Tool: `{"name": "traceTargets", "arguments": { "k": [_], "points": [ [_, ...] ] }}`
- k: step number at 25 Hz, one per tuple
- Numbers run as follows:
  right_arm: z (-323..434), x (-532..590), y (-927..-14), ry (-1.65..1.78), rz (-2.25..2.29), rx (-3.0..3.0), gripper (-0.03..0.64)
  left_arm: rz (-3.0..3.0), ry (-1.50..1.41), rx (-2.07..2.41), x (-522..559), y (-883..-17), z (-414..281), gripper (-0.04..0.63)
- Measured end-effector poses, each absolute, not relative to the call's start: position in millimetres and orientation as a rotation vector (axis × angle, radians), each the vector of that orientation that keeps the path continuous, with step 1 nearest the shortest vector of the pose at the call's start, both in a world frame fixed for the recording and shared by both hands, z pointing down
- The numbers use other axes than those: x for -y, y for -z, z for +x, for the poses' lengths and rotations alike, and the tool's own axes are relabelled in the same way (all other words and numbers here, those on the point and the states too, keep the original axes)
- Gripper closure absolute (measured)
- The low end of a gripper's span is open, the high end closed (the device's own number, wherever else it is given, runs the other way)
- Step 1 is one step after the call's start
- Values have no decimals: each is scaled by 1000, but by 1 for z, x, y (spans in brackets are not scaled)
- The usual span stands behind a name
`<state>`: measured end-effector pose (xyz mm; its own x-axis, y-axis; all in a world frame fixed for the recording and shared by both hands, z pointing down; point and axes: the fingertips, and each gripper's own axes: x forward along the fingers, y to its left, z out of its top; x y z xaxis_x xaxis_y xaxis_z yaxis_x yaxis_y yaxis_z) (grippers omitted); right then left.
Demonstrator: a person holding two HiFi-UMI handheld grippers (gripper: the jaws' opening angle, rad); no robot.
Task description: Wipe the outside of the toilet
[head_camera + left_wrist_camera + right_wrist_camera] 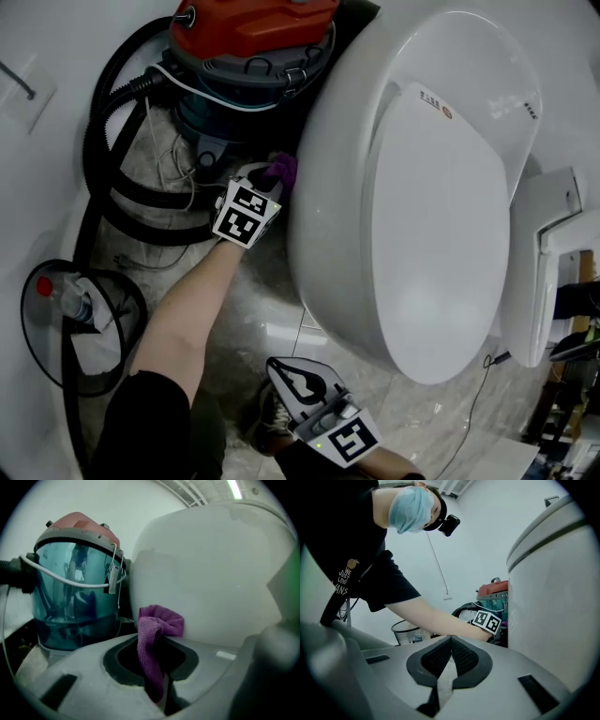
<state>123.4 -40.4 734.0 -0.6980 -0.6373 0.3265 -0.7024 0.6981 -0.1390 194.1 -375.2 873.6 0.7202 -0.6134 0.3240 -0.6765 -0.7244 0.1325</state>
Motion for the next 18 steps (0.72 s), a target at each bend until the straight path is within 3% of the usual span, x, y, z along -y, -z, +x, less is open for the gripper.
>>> {"name": "traceTargets", "arguments": {
  "k": [9,18],
  "points": [
    [125,58,-734,-318,1083,2696,618,2694,-200,1065,376,-835,177,529],
    [100,56,-720,-268,1018,2707,618,2721,-24,1025,311,-782,153,529]
  ]
}}
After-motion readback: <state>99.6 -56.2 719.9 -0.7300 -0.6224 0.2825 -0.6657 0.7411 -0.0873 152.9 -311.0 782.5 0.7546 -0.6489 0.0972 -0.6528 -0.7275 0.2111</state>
